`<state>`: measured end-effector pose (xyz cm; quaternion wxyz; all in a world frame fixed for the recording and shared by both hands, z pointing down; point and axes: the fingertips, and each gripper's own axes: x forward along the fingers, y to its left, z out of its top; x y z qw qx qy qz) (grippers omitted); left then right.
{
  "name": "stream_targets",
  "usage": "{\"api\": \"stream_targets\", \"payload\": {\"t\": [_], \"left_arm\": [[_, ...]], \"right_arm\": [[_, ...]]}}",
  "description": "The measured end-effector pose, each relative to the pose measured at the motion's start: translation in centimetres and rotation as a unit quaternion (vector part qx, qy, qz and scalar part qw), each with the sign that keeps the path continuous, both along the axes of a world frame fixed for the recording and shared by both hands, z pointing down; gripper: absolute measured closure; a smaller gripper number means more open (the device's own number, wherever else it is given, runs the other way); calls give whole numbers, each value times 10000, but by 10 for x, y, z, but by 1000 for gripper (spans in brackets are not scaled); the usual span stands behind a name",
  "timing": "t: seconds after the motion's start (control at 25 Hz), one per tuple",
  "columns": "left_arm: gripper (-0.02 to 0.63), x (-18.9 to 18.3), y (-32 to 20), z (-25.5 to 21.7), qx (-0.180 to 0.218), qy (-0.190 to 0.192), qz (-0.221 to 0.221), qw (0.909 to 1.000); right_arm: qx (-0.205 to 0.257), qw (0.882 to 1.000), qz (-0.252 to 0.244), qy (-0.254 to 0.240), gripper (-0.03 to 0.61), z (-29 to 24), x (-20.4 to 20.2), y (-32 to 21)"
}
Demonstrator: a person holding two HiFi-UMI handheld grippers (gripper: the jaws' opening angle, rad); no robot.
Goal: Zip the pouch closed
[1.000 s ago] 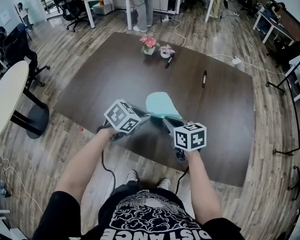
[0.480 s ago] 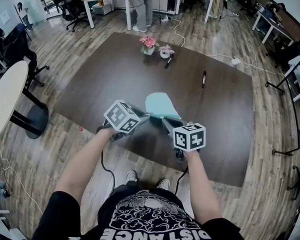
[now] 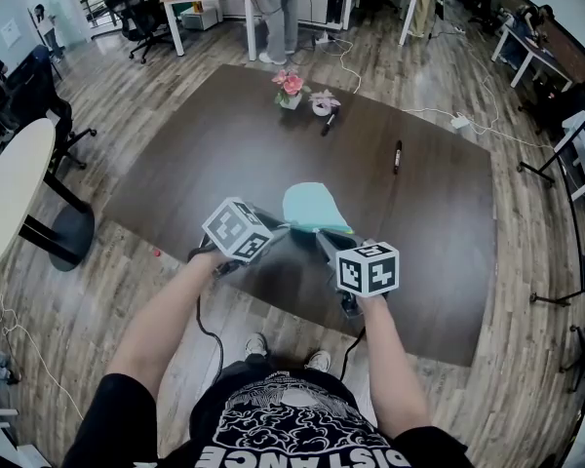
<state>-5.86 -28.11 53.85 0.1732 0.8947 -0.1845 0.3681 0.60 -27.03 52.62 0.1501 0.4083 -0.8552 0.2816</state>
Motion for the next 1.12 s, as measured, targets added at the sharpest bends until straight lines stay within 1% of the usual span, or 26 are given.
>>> {"api": "stream_targets", "payload": {"t": [0.4,0.76,1.12], "left_arm": [[592,-24,-12,8,-82,-105,-491,9987],[592,-32,-14,4,-5,-132,-636,9979],[592,-41,-16,12,-28,-182,-737,9971]], "right_arm": [[-70,9999,139,0,572,3,10,-3],[-98,9998,144,25,572,2,11,-1],[-105,9999,103,17,572,2,7,-1]]}}
